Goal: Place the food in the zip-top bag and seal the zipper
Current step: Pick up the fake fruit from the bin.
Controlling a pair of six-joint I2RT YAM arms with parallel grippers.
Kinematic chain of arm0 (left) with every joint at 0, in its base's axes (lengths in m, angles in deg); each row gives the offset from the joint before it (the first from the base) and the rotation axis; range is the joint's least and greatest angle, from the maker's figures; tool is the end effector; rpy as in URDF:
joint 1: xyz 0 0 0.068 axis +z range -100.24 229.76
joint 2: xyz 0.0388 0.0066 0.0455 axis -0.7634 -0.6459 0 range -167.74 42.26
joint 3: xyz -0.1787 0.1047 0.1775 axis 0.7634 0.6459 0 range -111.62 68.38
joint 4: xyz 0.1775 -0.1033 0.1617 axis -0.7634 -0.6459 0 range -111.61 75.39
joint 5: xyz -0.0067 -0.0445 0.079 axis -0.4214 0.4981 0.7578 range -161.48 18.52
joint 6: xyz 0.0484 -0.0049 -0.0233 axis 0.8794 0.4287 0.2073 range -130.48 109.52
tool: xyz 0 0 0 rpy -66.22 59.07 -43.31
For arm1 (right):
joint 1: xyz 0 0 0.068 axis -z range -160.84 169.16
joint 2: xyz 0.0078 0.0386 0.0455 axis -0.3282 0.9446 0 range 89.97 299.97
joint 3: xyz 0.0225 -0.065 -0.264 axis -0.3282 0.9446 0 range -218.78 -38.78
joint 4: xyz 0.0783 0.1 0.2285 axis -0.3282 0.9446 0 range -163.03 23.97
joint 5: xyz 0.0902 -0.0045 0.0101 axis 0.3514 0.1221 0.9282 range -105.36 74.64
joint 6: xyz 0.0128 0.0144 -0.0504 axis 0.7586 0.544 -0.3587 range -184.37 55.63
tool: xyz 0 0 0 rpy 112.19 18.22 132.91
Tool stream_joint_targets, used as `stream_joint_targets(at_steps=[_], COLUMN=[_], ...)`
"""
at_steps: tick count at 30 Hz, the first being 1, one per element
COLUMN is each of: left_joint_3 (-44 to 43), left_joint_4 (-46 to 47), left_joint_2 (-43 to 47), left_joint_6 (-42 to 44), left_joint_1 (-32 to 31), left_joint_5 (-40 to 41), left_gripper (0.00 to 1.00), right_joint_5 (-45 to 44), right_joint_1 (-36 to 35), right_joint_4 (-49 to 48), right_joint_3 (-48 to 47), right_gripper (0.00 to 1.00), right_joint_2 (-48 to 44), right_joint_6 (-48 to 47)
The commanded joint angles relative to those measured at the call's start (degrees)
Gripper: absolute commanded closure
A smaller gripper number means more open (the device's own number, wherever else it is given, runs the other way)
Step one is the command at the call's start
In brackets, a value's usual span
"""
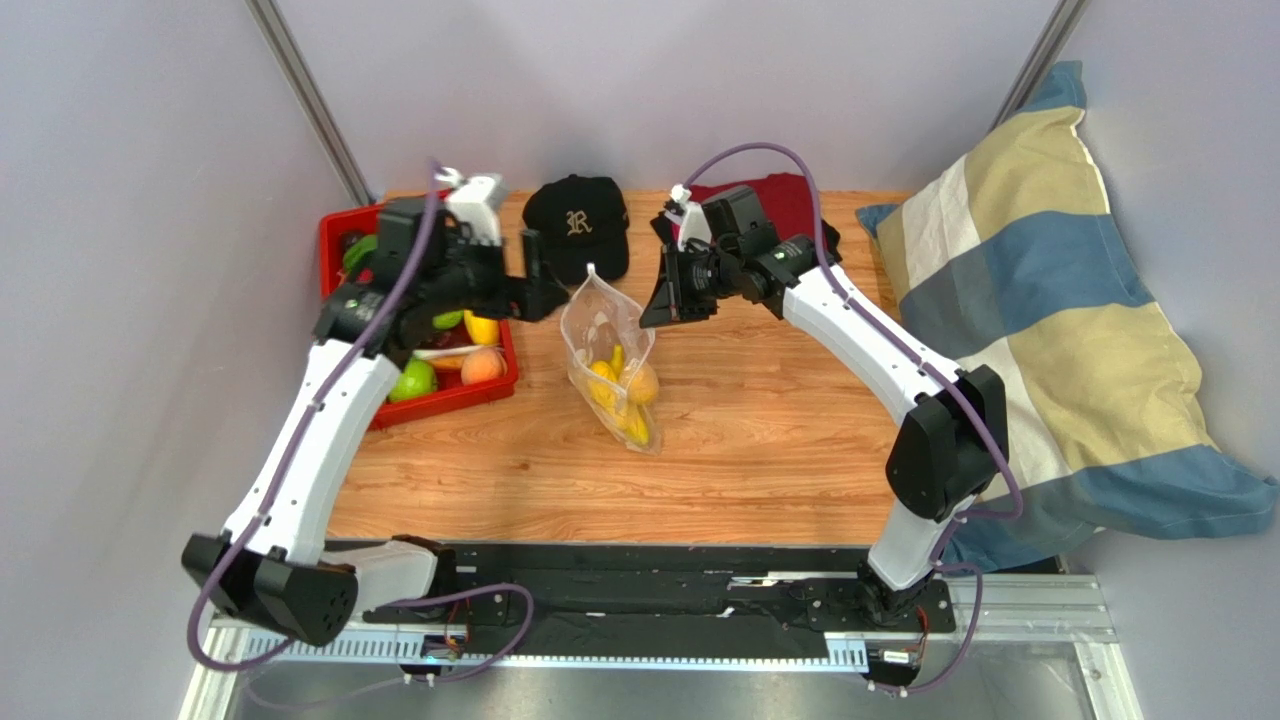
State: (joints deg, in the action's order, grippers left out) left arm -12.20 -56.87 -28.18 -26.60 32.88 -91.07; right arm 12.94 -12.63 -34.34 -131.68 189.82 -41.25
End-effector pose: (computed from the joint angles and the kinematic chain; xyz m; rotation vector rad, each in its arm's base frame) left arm 0.2389 -0.0850 0.4072 0.2215 2.1652 -0.6990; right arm 0.3219 0.2194 0.3282 -0.4420 2.4563 1.0220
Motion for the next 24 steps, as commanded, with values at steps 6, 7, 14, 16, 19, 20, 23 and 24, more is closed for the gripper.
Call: stream_joint_targets(at_steps=[6,7,14,16,19,20,23,24], left_joint_3=[3.0,2.1,-9.7,-13.4,-20.2,-23.9,-31.4,-32.9], left_joint_4=[3.9,4.1,10.4,10.6,10.9,10.5,7.6,6.6], left_joint_2=[-2.1,-4.9,-21.1,-27.8,-35.8,-37.8,-45.1,-46.5], left_joint_6=[0.5,2.1,12.9,15.4,18.1,18.9,21.7,21.8], left_joint_1=[21.1,23.2,25.8,25.9,26.6,26.7,26.8,26.8], left_joint_5=[2.2,5.0,16.8,19.5,21.1,21.0,20.7,20.8], left_gripper=[0.06,0.07,0.05,0.02,0.01,0.01,0.01,0.01], right_joint_5=[-0.9,-0.8,0.0,0.2,0.4,0.4,0.4,0.4], right_joint_1=[0.5,0.5,0.6,0.6,0.7,0.7,0.7,0.7], right_joint_4=[-1.8,-1.9,-2.4,-2.4,-2.6,-2.6,-2.7,-2.7], right_joint_3=[1.1,1.2,2.1,2.1,2.0,2.0,2.2,2.2], right_gripper=[1.00,1.00,1.00,1.00,1.00,1.00,1.00,1.00], right_joint_2=[-3.2,-3.2,-3.3,-3.0,-2.7,-2.7,-2.7,-2.7], right_joint_6=[-0.8,-0.7,-0.4,-0.4,-0.3,-0.3,-0.2,-0.1])
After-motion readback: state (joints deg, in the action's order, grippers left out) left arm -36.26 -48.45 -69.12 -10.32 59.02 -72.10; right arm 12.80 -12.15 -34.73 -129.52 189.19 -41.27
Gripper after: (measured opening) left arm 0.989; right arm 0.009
